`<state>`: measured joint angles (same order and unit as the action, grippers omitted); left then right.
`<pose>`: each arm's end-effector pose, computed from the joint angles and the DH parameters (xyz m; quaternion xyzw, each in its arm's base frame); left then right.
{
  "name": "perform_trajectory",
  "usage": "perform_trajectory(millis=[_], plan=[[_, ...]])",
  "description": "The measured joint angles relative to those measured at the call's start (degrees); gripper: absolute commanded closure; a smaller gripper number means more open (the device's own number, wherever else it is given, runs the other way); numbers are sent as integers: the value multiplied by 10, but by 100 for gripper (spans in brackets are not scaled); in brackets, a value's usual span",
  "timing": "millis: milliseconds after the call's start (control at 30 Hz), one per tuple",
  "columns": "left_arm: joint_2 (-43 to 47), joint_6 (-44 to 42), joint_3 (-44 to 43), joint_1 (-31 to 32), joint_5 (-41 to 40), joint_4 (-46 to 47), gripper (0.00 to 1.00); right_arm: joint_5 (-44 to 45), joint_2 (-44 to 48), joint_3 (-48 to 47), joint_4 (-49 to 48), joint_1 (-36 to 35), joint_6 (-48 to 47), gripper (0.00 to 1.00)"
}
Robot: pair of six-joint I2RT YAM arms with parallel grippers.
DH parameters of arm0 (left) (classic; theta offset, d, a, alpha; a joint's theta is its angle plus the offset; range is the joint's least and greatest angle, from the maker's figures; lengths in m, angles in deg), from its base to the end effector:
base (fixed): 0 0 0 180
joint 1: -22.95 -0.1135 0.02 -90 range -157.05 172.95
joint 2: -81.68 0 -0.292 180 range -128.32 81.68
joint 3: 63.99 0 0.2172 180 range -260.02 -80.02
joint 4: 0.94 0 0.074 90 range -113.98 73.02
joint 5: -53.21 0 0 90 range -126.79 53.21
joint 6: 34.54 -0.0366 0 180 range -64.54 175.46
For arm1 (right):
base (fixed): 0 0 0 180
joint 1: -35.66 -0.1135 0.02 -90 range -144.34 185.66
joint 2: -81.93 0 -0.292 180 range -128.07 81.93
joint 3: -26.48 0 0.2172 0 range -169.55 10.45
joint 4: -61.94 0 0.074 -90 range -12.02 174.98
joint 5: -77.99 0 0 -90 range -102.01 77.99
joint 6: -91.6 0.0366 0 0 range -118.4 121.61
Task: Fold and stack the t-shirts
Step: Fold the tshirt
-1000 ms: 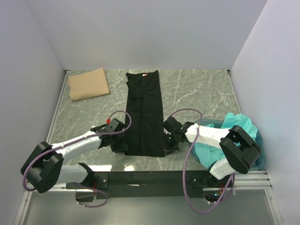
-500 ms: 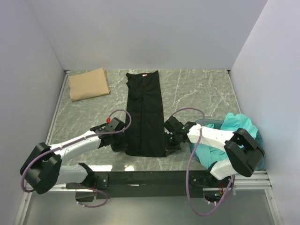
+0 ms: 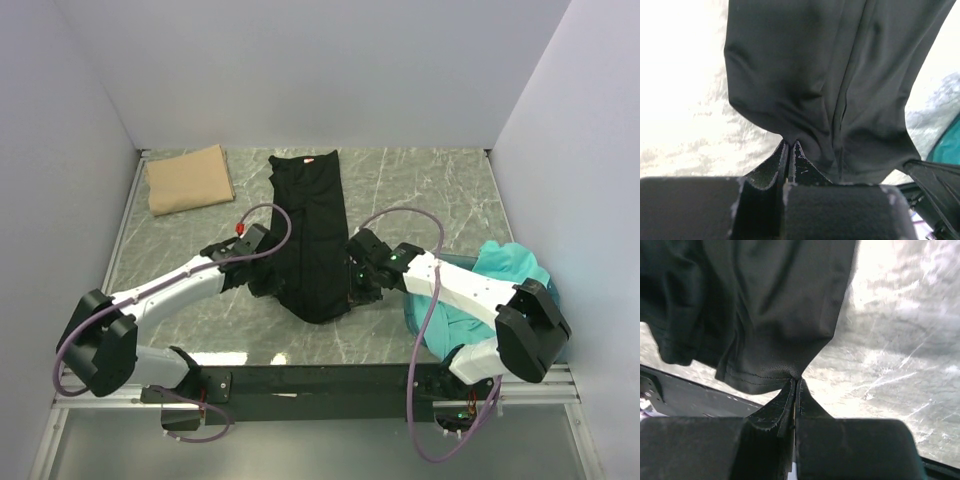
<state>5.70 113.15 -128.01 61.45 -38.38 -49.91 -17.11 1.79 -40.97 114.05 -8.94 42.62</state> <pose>0.1693 -0.1333 0.2551 -0.1648 0.9538 -0.1778 0.1776 0.1607 0.1631 0.2535 -0.0402 0.9742 0.1799 0.1304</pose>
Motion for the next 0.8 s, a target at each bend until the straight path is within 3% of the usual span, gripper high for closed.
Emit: perform_trajectory(millis=[367, 800], plan=[[-85, -52, -88, -12, -43, -23, 99, 27, -74, -92, 11, 41, -38, 100], [-195, -132, -195, -92, -42, -13, 100, 25, -210, -257, 30, 107, -96, 100]])
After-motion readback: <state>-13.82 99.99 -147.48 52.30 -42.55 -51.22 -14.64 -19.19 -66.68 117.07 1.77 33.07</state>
